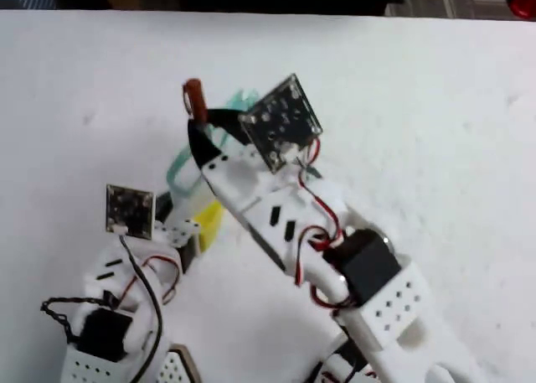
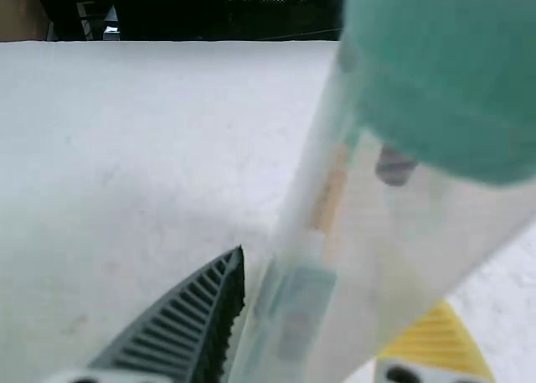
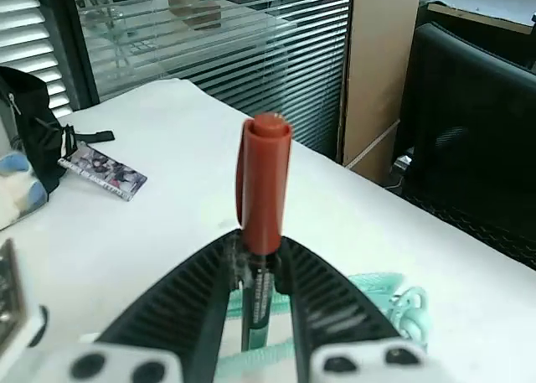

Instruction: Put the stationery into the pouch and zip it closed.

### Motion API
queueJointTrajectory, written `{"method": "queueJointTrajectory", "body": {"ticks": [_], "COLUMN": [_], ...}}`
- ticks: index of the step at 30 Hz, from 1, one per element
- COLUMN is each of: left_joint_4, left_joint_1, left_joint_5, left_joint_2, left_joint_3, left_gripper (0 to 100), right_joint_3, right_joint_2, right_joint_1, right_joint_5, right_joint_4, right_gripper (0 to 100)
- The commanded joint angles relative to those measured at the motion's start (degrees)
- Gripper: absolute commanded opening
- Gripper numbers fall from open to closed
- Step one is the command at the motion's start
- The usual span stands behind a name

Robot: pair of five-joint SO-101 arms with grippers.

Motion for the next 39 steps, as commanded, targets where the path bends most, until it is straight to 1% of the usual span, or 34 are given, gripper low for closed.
{"method": "queueJointTrajectory", "body": {"ticks": [1,4,5,10,14,15,19,20,22,27,31,35,39], "left_joint_4": [-1.32,-1.32,-1.32,-1.32,-1.32,-1.32,-1.32,-1.32,-1.32,-1.32,-1.32,-1.32,-1.32], "left_joint_1": [-0.75,-0.75,-0.75,-0.75,-0.75,-0.75,-0.75,-0.75,-0.75,-0.57,-0.66,-0.75,-0.31], "left_joint_5": [0.79,0.79,0.79,0.79,0.79,0.79,0.79,0.79,0.79,0.79,0.79,0.79,0.79], "left_joint_2": [-0.48,-0.48,-0.48,-0.48,-0.48,-0.48,-0.48,-0.48,-0.48,-0.48,-0.48,-0.48,-0.48], "left_joint_3": [-0.53,-0.53,-0.53,-0.53,-0.53,-0.53,-0.53,-0.53,-0.53,-0.44,-0.44,-0.44,-0.44], "left_gripper": [26,26,26,26,26,26,26,26,26,26,26,26,26], "right_joint_3": [-0.62,-1.49,-2.29,-8.70,-9.93,-9.93,-10.29,-10.29,-10.29,-10.29,-10.99,-16.70,-18.55], "right_joint_2": [-2.59,-3.56,-3.65,-3.65,-3.21,-2.42,1.19,1.98,3.82,8.13,7.87,6.20,9.89], "right_joint_1": [0.84,0.92,0.92,0.92,1.01,1.01,0.92,0.92,1.10,2.15,2.07,2.07,2.15], "right_joint_5": [-0.09,-0.09,-0.09,-0.09,-0.09,-0.09,-0.09,0.00,0.00,0.00,0.00,0.00,0.00], "right_joint_4": [1.36,1.45,1.89,3.38,3.47,4.09,8.31,9.63,12.18,15.96,16.31,21.14,21.93], "right_gripper": [10.3,22.9,24.9,23.4,23.1,22.1,13.0,12.8,13.6,21.0,18.9,17.7,17.7]}}
